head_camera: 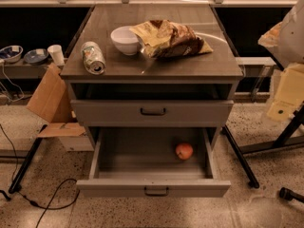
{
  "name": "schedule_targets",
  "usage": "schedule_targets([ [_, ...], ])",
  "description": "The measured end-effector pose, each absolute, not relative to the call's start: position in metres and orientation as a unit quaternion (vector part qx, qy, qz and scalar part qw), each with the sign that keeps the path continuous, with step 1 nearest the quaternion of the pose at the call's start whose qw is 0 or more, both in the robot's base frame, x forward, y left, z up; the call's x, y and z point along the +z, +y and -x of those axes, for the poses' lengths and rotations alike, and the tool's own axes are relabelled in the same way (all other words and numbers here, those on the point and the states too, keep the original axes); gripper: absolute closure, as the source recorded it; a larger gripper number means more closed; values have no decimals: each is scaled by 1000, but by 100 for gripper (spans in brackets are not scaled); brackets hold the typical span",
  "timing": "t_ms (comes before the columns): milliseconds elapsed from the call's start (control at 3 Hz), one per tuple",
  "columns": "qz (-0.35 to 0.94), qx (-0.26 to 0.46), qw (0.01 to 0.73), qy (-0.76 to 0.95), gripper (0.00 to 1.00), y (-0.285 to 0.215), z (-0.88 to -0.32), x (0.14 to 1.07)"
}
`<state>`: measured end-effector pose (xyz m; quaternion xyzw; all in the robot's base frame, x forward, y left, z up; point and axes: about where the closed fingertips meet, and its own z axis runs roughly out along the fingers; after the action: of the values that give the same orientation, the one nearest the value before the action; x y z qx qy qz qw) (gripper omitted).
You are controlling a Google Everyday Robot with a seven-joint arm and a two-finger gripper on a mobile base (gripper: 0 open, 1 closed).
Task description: Pick apple from middle drawer and place on counter
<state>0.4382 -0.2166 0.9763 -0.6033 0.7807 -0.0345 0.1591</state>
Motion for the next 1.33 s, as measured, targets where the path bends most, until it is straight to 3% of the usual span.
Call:
schedule_targets([
  [667,582,-36,164,796,0,-208,-436,964],
  [1333,486,14,182,855,0,-158,-435,872],
])
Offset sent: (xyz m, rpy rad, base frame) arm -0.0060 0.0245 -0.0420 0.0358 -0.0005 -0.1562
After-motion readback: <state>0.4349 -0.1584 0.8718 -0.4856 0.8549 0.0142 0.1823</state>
